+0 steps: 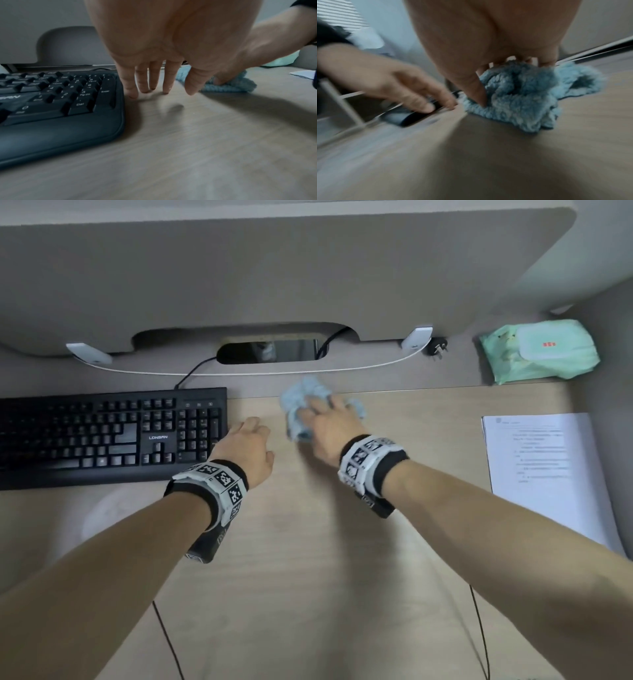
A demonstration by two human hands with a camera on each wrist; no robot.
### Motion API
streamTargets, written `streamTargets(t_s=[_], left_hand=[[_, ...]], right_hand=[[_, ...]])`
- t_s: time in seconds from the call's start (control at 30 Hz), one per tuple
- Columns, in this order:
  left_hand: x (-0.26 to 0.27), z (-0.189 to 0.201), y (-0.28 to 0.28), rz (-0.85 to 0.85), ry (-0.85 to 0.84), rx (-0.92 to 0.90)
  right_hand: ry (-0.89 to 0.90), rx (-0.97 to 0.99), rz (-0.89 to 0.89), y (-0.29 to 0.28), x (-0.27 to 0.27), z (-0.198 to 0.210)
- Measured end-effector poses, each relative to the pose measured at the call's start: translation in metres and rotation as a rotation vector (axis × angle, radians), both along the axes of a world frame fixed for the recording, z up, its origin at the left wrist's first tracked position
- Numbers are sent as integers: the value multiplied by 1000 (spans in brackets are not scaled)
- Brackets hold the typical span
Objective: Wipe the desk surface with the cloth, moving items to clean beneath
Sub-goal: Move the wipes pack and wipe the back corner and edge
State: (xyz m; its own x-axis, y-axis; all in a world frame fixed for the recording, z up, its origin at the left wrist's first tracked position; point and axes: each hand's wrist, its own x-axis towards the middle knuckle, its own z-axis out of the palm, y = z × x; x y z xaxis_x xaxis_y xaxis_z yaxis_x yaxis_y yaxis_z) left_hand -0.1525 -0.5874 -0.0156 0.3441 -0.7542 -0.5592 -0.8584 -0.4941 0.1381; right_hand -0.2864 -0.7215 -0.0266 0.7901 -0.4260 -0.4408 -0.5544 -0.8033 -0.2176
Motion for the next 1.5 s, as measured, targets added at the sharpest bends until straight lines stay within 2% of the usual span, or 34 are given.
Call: streamTargets(t_s=[0.07, 0.13, 0.23, 0.33, 0.43, 0.53, 0.6, 0.67, 0.83, 0.9, 1.03, 1.17, 1.27, 1.33, 1.5], left_hand=[[0, 1, -3, 3, 0, 7], [0, 2, -6, 9, 2, 20], [-3, 4, -10, 25, -27, 3], [-11, 2, -11, 63, -62, -20], [-15, -4, -12, 146, -76, -37], [-21, -8, -17, 210, -100, -43], [-25, -6, -22, 235, -121, -37], [-27, -5, -26, 251, -132, -26], [-24, -10, -20, 253, -130, -51], [-21, -13, -16, 238, -115, -58], [-12, -14, -7, 172, -82, -93], [-4, -7, -1, 67, -46, -100], [1, -1, 5, -10, -13, -49], [3, 2, 8, -47, -8, -35], [1, 2, 14, -92, -32, -50]], right_hand=[[-52, 35, 33, 7, -13, 2], [-83, 39, -134, -14, -42, 3], [-35, -33, -479, -77, -104, 0], [-1, -99, -652, -122, -145, -4], [4, -148, -576, -112, -118, -18], [-67, -103, -275, -67, -79, -26], [-100, -62, -80, -44, -77, -22], [-124, -23, -24, -52, -92, -18], [-28, -75, -281, -127, -140, -34], [-34, -105, -373, -133, -137, -35], [-18, -102, -415, -87, -91, -26], [-86, -54, -187, -7, -49, -21], [-96, 13, -148, 14, -52, -19], [-100, -4, -229, 6, -72, -19], [-46, -105, -595, -23, -131, -21]])
